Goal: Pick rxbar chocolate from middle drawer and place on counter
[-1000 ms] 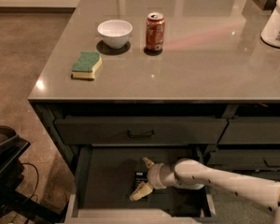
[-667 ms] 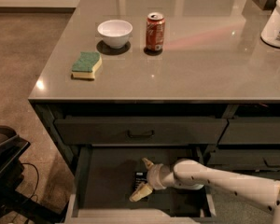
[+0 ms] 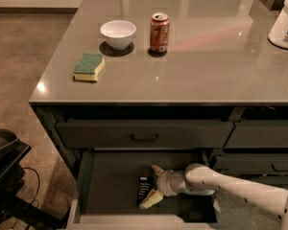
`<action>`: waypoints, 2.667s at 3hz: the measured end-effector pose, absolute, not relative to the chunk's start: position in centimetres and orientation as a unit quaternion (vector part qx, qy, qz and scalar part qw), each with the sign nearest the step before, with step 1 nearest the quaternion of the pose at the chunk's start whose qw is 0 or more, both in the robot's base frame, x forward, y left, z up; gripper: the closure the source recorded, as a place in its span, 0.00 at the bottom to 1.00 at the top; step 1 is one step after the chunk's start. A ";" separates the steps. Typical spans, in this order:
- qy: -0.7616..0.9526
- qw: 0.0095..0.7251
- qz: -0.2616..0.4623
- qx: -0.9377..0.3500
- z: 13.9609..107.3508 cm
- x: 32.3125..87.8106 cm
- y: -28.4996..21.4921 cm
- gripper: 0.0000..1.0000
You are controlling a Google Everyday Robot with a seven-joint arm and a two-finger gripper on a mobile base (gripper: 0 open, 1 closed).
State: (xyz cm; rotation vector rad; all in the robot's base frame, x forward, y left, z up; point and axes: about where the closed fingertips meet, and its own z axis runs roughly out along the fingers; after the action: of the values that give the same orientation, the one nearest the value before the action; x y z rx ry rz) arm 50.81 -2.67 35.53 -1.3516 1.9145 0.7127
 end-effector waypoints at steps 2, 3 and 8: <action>0.740 0.346 0.257 -0.517 35.3 50.5 -2.4 0.00; 0.749 0.355 0.221 -0.514 34.8 50.2 -2.5 0.00; 0.752 0.366 0.209 -0.507 34.8 50.9 -2.6 0.88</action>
Offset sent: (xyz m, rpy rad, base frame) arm -0.0060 0.0046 -0.0046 -0.0540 -0.0691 -0.0700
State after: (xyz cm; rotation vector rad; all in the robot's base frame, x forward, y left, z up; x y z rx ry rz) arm 50.87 -2.61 34.79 -1.3032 1.9335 0.5384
